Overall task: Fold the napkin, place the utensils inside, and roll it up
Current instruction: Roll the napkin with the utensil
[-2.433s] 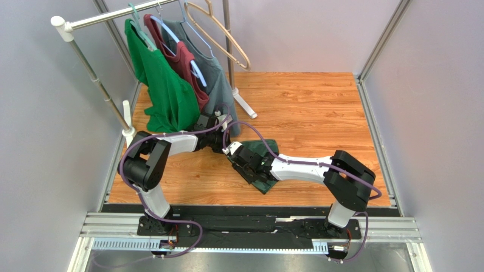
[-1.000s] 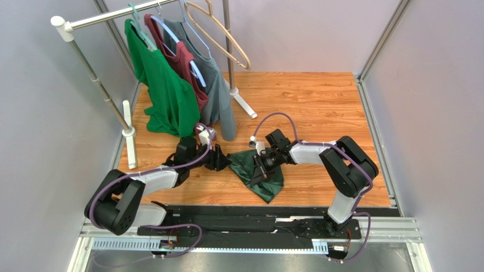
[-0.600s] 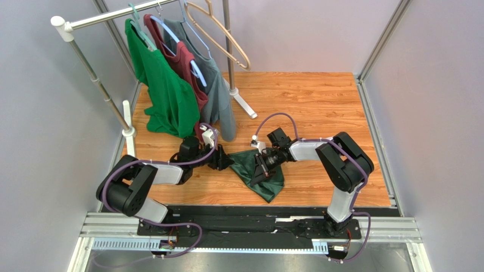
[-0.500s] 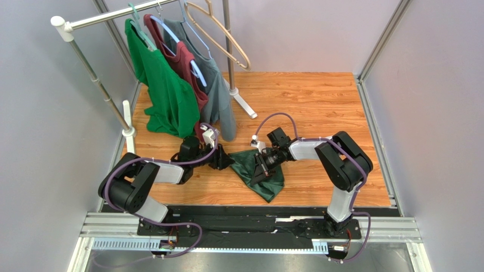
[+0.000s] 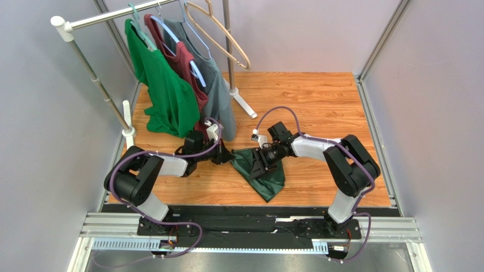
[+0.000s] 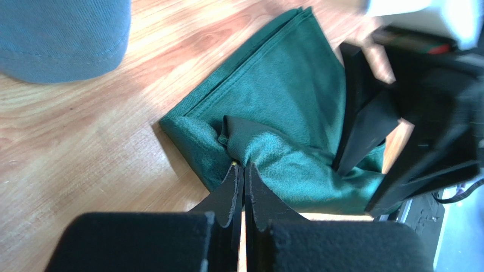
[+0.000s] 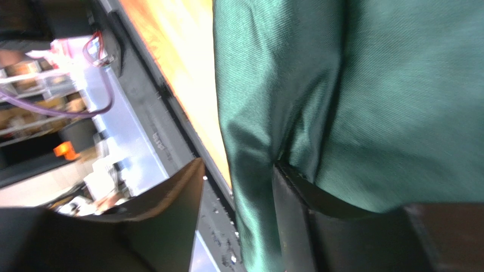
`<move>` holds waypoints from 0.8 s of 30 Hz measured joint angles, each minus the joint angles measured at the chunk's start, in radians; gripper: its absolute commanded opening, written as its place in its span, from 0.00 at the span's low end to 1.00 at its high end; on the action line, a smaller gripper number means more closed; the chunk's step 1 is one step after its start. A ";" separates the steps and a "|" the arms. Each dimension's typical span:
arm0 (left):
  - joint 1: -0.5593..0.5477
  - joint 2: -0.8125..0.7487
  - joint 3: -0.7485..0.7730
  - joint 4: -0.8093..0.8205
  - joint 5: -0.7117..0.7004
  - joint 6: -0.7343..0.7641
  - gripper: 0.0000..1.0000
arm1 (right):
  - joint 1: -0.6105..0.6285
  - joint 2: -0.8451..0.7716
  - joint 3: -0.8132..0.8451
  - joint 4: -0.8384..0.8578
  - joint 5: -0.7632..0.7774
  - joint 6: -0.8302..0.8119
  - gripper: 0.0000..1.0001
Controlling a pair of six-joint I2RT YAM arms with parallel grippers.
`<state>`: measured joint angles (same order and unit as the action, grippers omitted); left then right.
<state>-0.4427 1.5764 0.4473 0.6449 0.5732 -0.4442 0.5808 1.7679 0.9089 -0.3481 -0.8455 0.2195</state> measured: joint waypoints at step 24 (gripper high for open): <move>0.000 0.042 0.248 -0.547 -0.015 0.023 0.00 | 0.601 -0.312 -0.027 -0.063 1.204 0.031 0.55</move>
<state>-0.4423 1.6184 0.6949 0.0982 0.5583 -0.4210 1.1820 1.4559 0.8822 -0.4114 0.3588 0.2504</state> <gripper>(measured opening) 0.009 0.561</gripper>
